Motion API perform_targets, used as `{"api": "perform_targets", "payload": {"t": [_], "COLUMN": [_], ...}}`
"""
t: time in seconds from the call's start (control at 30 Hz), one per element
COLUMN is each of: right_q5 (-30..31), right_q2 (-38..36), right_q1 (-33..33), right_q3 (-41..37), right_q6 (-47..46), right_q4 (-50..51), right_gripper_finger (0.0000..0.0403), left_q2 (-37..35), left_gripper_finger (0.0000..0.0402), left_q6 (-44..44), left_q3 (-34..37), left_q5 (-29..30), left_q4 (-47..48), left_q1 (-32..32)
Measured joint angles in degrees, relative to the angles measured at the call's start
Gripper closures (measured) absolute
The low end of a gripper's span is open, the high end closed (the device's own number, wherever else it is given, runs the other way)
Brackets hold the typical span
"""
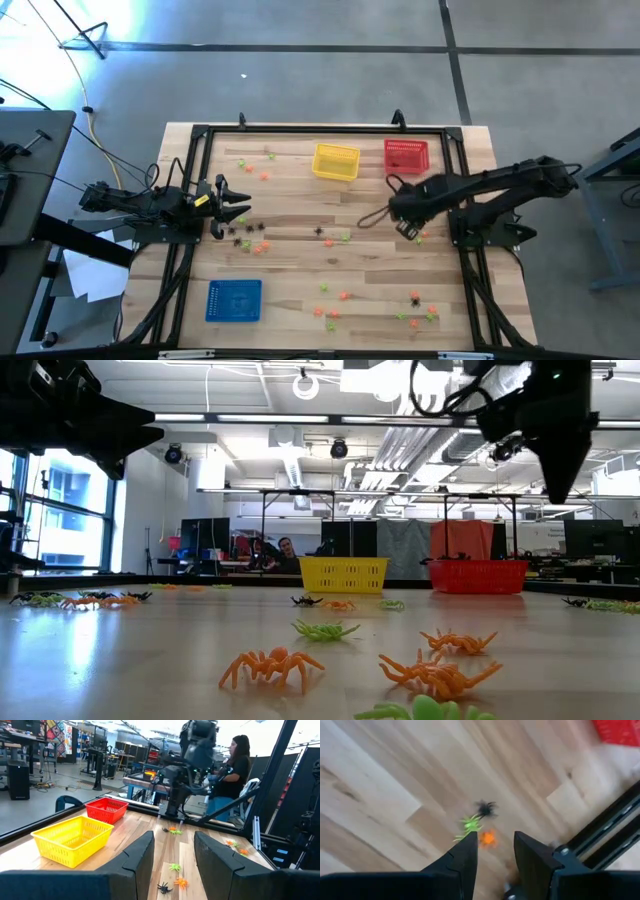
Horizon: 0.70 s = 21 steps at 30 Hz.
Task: Sort Halloween decoration
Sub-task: Put the green spider toy into the yellow bin
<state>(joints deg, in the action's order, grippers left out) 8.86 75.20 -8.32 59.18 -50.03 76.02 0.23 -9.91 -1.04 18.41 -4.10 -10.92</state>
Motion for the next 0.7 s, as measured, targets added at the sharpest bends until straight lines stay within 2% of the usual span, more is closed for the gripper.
{"api": "perform_targets", "payload": {"t": [0.17,0.27,0.5,0.7], "right_q5": [0.0,-0.7,-6.5,-9.5], "right_q2": [0.5,0.9,0.8,0.8], "right_q1": [-5.9,-7.2,-7.3,-6.7], "right_q3": [-0.1,-3.3,-16.6,-22.6], "right_q6": [-7.9,-10.4,-11.6,-11.0], "right_q4": [0.3,-1.0,-14.5,-22.8], "right_gripper_finger": [0.0281,0.0281,0.0281,0.0281], "left_q2": [0.0,0.0,0.0,0.0], "left_gripper_finger": [0.0273,0.0273,0.0273,0.0273], "left_q6": [0.0,0.0,0.0,0.0], "left_q3": [0.0,0.0,0.0,0.0], "left_q5": [0.0,0.0,0.0,0.0], "left_q4": [0.0,0.0,0.0,0.0], "left_q1": [0.0,0.0,0.0,0.0]}}
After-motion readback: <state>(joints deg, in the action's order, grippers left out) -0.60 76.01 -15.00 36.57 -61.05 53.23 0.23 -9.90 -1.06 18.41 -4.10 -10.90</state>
